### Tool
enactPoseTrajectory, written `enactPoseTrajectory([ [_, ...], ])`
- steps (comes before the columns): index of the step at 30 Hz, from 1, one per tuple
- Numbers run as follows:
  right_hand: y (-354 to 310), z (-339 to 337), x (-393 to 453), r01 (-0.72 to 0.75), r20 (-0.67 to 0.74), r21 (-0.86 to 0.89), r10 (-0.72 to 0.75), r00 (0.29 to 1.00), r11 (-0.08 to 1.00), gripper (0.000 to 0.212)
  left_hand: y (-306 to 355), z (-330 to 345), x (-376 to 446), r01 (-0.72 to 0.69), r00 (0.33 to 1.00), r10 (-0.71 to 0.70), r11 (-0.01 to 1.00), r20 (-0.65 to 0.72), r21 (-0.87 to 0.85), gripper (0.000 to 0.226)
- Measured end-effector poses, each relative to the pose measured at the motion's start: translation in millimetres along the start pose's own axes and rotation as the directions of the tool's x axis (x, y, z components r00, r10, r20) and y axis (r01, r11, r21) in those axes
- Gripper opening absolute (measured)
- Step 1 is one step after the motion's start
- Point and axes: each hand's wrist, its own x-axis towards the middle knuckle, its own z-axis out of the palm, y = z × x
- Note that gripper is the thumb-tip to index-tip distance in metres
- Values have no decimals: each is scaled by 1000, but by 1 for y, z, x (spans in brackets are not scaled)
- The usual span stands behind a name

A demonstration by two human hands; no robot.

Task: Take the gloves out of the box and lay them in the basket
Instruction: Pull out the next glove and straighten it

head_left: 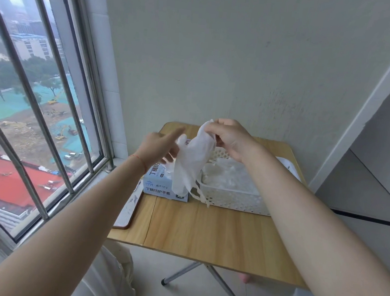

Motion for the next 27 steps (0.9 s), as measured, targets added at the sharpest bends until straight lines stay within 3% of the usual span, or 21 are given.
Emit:
enactPoseTrajectory([
  [1, -2, 1, -2, 11, 28, -12, -11, 1000, 1000, 6, 1, 2, 2, -61, 988, 54, 997, -144, -44, 51],
  [2, -4, 2, -5, 17, 59, -24, -16, 998, 1000, 3, 4, 3, 4, -129, 975, 108, 987, -193, -97, 42],
  [4, -7, 3, -9, 30, 111, -56, -24, 994, 998, 9, 12, 4, 1, -213, 977, 208, 951, -44, -224, 35],
  [6, -9, 4, -12, 57, 145, -99, -42, 989, 994, 19, 18, 7, -1, -215, 952, 267, 931, 148, -296, 38],
  [7, -10, 4, -14, 65, 148, -119, -47, 988, 991, 21, 19, 8, -1, -212, 943, 280, 922, 180, -324, 40],
  [14, -19, 3, -16, 99, -68, -237, -118, 991, 967, 16, 19, 4, -2, -131, 956, 215, 920, 197, -368, 38],
  [18, -20, 5, -15, 172, -120, -195, -198, 973, 966, 23, 15, 0, -3, -49, 908, 159, 959, 388, -279, 11],
  [22, -17, 9, -11, 196, -190, -234, -243, 951, 952, 27, 3, -1, -4, 5, 860, 100, 979, 500, -204, 25],
  [25, -13, 7, -8, 187, -232, -321, -269, 935, 929, 25, -9, -5, -2, 77, 878, 6, 985, 479, -154, 24],
  [27, -11, 5, -6, 156, -220, -354, -245, 944, 922, 18, -18, -7, 0, 108, 914, -15, 972, 406, -207, 40],
])
